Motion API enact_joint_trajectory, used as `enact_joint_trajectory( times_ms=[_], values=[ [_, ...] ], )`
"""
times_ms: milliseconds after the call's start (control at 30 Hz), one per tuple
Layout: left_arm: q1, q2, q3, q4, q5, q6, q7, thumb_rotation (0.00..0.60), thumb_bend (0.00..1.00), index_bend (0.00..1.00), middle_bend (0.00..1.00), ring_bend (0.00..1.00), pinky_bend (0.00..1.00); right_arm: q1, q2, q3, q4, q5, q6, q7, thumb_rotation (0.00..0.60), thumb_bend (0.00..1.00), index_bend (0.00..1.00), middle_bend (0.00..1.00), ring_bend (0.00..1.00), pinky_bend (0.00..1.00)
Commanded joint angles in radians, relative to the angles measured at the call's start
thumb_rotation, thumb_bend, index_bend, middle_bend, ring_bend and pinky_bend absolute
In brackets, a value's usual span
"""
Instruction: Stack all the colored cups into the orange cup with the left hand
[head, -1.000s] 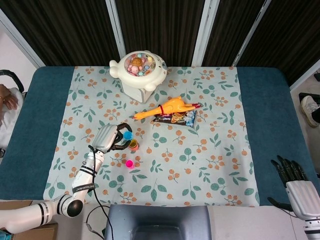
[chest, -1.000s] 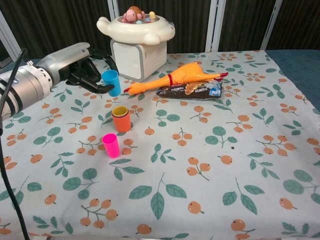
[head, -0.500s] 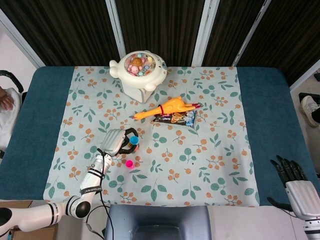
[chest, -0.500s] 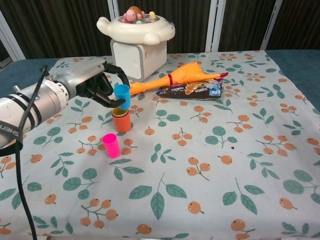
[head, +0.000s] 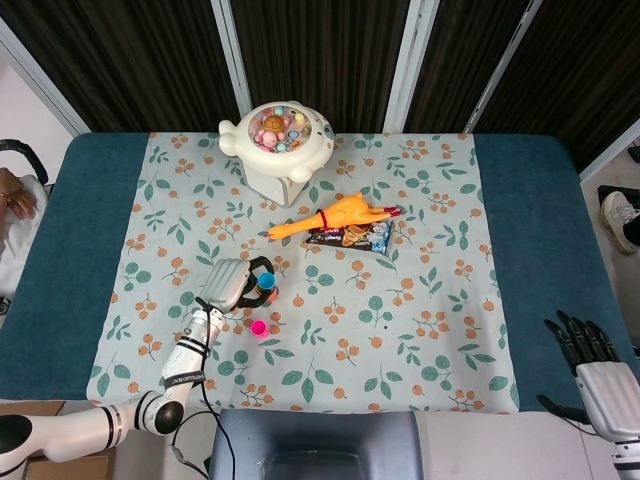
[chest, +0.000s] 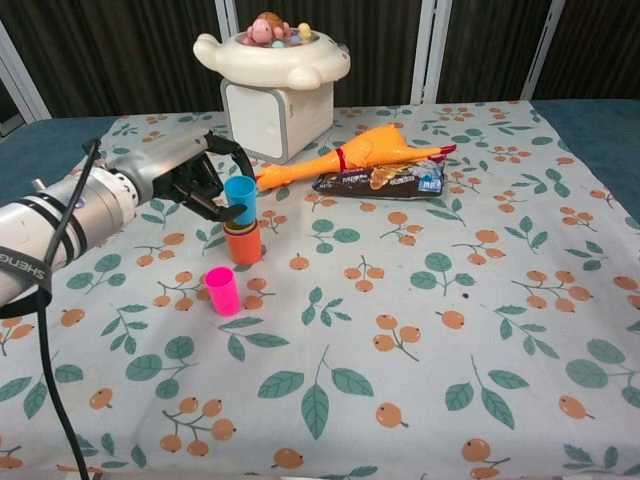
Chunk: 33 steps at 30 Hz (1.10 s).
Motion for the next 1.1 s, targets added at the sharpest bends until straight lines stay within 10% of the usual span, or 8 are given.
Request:
enact_joint_trajectory(
  times_ms=[33,400,633,867,1100],
  values=[
    [0.001,0.003,0.002,0.003,-0.001,-0.003,-0.002,0.600,0.35,0.54,1.00,1.00,1.00,0.000,-0.001,0.000,-0.001,0.001,-0.002,-0.004,0.600,0.21,0.00,0.00,0.00,0.00],
    [0.012,0.013,0.019,0.043,-0.002,-0.032,-0.027,0.600,0.35,0.50,1.00,1.00,1.00,0.001,-0.003,0.002,-0.004,0.008,-0.004,-0.012,0.600,0.21,0.00,0.00,0.00,0.00],
    [0.009,0.026,0.025,0.016,-0.005,-0.053,-0.020,0.600,0.33,0.00,1.00,1.00,1.00,0.002,-0.006,0.002,-0.005,0.009,-0.009,-0.021,0.600,0.21,0.00,0.00,0.00,0.00],
    [0.035,0.069,0.047,-0.065,0.041,-0.020,-0.032,0.600,0.33,0.00,1.00,1.00,1.00,0.001,-0.003,-0.001,-0.004,0.003,-0.004,-0.013,0.600,0.21,0.00,0.00,0.00,0.00],
    [0.146,0.209,0.207,-0.232,0.253,0.066,-0.133,0.600,0.33,0.04,1.00,1.00,1.00,0.003,-0.006,-0.006,-0.005,-0.003,-0.012,-0.018,0.600,0.21,0.00,0.00,0.00,0.00]
  ],
)
